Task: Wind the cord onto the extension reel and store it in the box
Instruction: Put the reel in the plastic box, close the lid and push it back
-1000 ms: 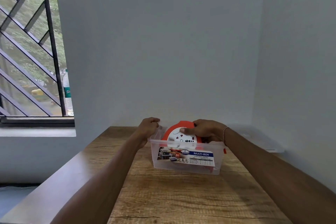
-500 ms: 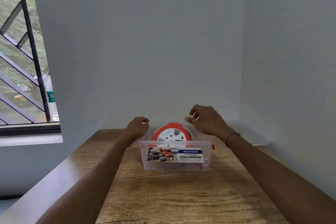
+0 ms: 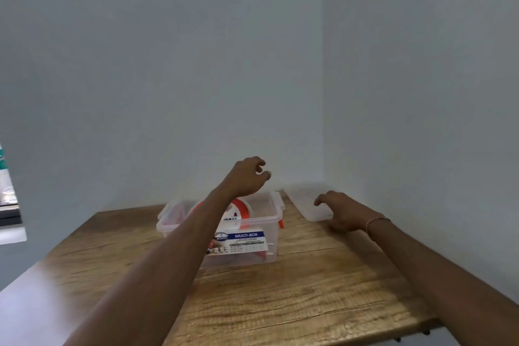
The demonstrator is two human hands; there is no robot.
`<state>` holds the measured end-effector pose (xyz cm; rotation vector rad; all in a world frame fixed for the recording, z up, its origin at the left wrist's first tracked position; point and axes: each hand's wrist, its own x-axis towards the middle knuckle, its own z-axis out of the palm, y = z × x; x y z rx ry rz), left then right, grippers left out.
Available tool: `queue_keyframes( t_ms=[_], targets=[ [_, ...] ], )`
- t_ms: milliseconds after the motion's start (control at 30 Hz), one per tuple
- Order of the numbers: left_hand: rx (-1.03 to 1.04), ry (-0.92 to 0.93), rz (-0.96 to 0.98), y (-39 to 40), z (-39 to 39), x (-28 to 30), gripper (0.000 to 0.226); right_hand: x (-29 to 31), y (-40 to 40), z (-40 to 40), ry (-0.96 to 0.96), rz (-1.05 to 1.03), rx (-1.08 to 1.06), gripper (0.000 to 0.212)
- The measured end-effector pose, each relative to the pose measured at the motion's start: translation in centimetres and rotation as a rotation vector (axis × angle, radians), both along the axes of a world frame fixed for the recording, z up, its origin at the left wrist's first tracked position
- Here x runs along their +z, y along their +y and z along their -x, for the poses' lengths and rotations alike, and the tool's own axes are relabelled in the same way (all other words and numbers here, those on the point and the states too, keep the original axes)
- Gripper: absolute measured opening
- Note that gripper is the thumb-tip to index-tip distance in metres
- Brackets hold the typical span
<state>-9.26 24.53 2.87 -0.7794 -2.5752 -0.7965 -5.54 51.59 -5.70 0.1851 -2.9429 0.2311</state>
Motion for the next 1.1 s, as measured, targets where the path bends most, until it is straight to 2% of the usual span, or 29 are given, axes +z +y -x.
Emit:
queue_keyframes(
  t_ms=[200, 333, 500, 667, 767, 933, 1033, 1100],
  targets=[
    [-0.025, -0.005, -0.006, 2.8, 0.6, 0.3, 0.048, -1.0, 1.9, 0.5, 0.144, -0.262, 0.082, 0.034],
    [-0.025, -0.008, -0.016, 3.2, 0.7, 0.1, 0.047, -1.7, 1.9, 1.2, 0.277, -0.43, 0.068, 0.029],
    [-0.022, -0.007, -0.01, 3.1, 0.6, -0.1, 0.047, -1.9, 0.5, 0.9, 0.331, -0.386, 0.013, 0.018],
    [0.005, -0.013, -0.029, 1.6, 1.0, -0.1, 0.045, -0.1, -1.1, 0.3, 0.537, -0.376, -0.083, 0.021],
    [0.045, -0.011, -0.061, 0.6, 1.4, 0.0, 0.052, 2.5, -2.3, -0.6, 0.718, -0.285, -0.025, 0.018],
    [0.154, 0.001, -0.225, -2.3, 2.6, 0.9, 0.089, 7.3, -4.5, -2.5, 0.955, -0.08, 0.166, 0.019],
    [0.185, 0.004, -0.322, -4.9, 2.8, 1.7, 0.105, 9.6, -5.9, -3.6, 0.953, 0.145, 0.331, 0.021],
    [0.151, 0.022, -0.446, -6.6, 2.2, 2.4, 0.105, 10.7, -7.0, -4.4, 0.937, 0.307, 0.414, 0.023]
  ],
)
